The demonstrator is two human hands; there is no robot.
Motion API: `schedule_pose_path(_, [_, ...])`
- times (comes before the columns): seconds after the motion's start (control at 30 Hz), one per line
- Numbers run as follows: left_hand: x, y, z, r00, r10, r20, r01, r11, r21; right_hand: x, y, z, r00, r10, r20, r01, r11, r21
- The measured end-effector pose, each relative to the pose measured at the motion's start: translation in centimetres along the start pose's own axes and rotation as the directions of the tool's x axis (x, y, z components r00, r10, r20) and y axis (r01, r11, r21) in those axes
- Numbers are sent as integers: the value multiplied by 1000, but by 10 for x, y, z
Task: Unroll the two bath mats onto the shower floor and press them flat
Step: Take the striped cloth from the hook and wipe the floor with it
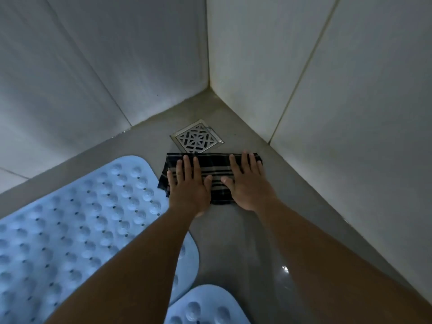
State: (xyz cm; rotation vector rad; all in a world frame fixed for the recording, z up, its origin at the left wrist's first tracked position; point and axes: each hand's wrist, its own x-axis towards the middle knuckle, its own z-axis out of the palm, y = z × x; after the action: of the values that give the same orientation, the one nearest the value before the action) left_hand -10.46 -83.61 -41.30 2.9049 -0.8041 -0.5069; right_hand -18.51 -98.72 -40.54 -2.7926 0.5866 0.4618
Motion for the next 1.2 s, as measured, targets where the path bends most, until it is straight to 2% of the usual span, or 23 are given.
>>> schedule_pose_path(0.17, [1, 1, 1, 999, -34, 19, 34, 999, -15, 0, 2, -3, 999, -37, -3, 37, 999, 15])
schedule_pose_path(0.27, [4, 2, -1, 999, -36, 34, 37, 999, -26, 1, 2, -8, 998, -32, 49, 31, 999, 17])
schedule_pose_path(0.43, [9, -1, 4, 999, -50, 7, 50, 998, -27, 4, 2, -2, 998, -34, 56, 34, 999, 6])
schedule_pose_path(0.8, [4, -2, 1, 1000, -25, -3, 24, 998, -57, 3, 0, -3, 997, -37, 66, 41, 997, -58])
schedule_pose_path(1.0, [5, 0, 3, 999, -40, -4, 39, 998, -55, 16, 8, -1, 992, -122, 33, 125, 988, -88])
schedule_pose_path(1.2, [-2, 16, 7, 986, -166, -9, 165, 985, -58, 23, 19, -4, 971, -237, 28, 238, 968, -84])
